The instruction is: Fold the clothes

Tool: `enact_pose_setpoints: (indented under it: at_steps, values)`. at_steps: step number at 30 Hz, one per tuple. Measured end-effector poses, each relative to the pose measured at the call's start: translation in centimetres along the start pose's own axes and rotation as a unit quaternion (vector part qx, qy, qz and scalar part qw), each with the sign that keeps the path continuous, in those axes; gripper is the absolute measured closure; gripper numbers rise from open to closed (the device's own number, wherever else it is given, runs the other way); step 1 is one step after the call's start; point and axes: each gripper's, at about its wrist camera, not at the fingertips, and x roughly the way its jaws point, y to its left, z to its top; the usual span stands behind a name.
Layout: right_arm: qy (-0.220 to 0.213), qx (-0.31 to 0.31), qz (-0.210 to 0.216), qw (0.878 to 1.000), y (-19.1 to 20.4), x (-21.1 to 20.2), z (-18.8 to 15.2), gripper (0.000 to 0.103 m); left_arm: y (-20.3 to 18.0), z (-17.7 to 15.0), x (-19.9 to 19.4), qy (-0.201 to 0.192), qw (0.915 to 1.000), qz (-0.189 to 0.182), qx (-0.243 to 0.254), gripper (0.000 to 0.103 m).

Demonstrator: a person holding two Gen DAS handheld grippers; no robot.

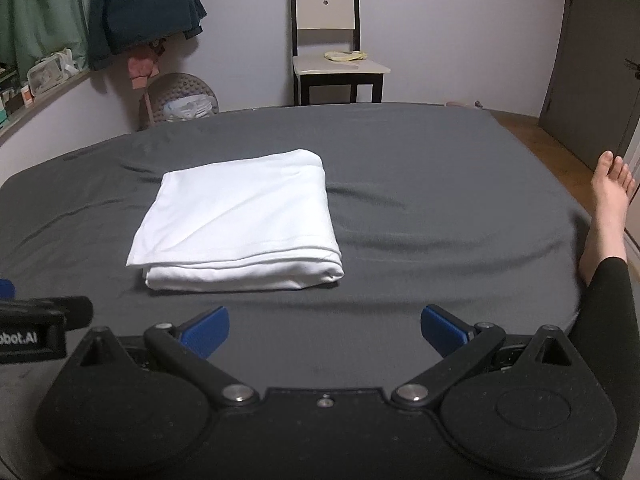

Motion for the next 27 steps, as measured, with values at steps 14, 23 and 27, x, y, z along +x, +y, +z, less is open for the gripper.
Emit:
enact_pose_setpoints:
  at_steps: [14,23,27]
  values:
    - [0.015,-0.004,-0.008,1.000,-0.17,0.70,-0.01,0.000,0.20,-0.90,0.98,0.030,0.9995,-0.003,-0.004,0.011]
    - [0.012,-0.015,-0.009,1.000,0.13,0.68,-0.15,0.000,0.61,-0.99,0.71,0.028,0.9995,-0.010,-0.012,0.011]
    - [0.014,-0.016,-0.008,1.000,0.09,0.77,-0.17,0.000,0.74,-0.97,0.59,0.026,0.9993,-0.021,-0.020,0.011]
